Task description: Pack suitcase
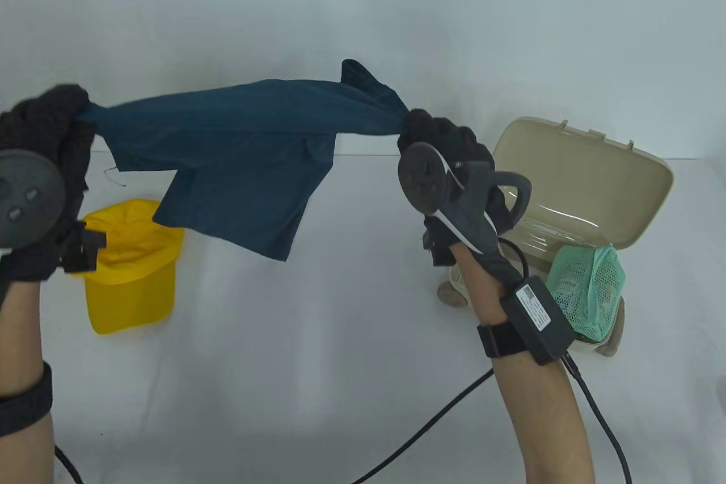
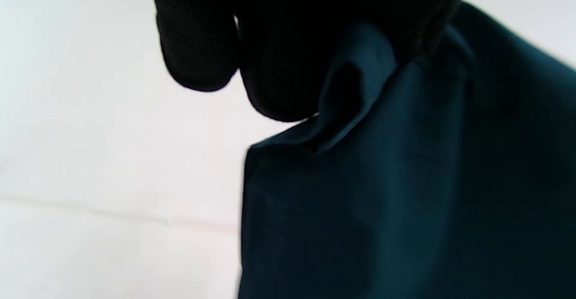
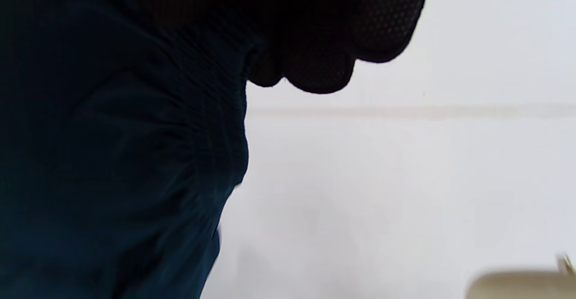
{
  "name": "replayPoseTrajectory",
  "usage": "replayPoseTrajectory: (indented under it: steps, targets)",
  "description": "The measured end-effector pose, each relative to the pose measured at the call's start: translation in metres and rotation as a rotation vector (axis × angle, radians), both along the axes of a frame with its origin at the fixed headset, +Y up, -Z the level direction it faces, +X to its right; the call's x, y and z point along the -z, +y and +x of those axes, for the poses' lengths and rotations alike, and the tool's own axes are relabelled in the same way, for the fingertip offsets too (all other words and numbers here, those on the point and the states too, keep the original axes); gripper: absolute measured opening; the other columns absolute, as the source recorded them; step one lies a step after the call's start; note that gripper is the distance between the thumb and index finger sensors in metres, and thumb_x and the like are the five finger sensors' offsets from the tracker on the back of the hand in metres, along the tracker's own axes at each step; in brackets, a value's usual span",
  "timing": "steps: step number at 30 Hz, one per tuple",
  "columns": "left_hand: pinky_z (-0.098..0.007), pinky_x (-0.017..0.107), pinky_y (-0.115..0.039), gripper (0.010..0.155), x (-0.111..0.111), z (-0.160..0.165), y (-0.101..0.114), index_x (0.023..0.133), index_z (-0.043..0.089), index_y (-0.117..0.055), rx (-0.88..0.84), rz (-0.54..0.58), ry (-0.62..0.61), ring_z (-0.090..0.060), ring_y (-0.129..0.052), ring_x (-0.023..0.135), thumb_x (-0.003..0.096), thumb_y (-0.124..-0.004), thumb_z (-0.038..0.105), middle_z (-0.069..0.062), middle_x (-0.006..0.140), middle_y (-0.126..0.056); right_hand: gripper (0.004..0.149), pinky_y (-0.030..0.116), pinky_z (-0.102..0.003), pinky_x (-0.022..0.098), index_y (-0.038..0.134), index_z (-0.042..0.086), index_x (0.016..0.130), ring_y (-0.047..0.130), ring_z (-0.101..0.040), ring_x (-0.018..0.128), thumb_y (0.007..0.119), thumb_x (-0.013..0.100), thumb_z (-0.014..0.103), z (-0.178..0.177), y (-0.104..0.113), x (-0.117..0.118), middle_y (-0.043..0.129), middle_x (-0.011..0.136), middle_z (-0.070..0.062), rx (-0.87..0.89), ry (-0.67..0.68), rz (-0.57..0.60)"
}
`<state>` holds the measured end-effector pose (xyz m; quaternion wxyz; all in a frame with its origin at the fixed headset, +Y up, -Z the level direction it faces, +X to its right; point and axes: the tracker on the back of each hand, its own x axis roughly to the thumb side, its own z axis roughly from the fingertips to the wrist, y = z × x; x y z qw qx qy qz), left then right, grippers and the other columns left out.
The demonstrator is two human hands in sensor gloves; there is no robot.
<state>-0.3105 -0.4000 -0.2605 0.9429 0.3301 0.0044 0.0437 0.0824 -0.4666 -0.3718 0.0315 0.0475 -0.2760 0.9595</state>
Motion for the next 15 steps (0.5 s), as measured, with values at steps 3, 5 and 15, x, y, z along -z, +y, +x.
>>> replayPoseTrajectory:
  steps: [3,5,15]
  targets:
    - [-0.042,0.062,-0.083,0.043,0.012,-0.002,-0.091,0.093,0.029,-0.077,0.112,-0.331,-0.005,-0.013,-0.102,0.061,0.0512,-0.076,0.039,0.008,0.078,-0.093,0.046,0.083,-0.036,0.057,0.070,0.033,0.093,0.095,-0.017,0.079,0.068,0.050,0.049,0.006,-0.083,-0.004,0.089,0.088,0.009,-0.155,0.015,-0.127]
    - [-0.042,0.062,-0.083,0.043,0.028,-0.003,-0.173,0.093,0.028,-0.077,0.229,-0.679,0.032,-0.014,-0.102,0.061,0.0511,-0.076,0.039,0.008,0.078,-0.093,0.046,0.084,-0.036,0.057,0.070,0.033,0.093,0.095,-0.017,0.079,0.069,0.049,0.049,0.006,-0.151,-0.011,0.089,0.088,0.009,-0.289,0.027,-0.231]
    - [-0.049,0.071,-0.076,0.057,0.037,0.025,-0.311,0.101,0.035,-0.070,0.597,-1.264,-0.015,-0.016,-0.097,0.083,0.0476,-0.072,0.056,0.010,0.096,-0.086,0.048,0.083,-0.038,0.059,0.072,0.033,0.092,0.095,-0.017,0.081,0.071,0.046,0.049,-0.008,-0.277,-0.052,0.090,0.088,0.010,-0.724,0.192,-0.526]
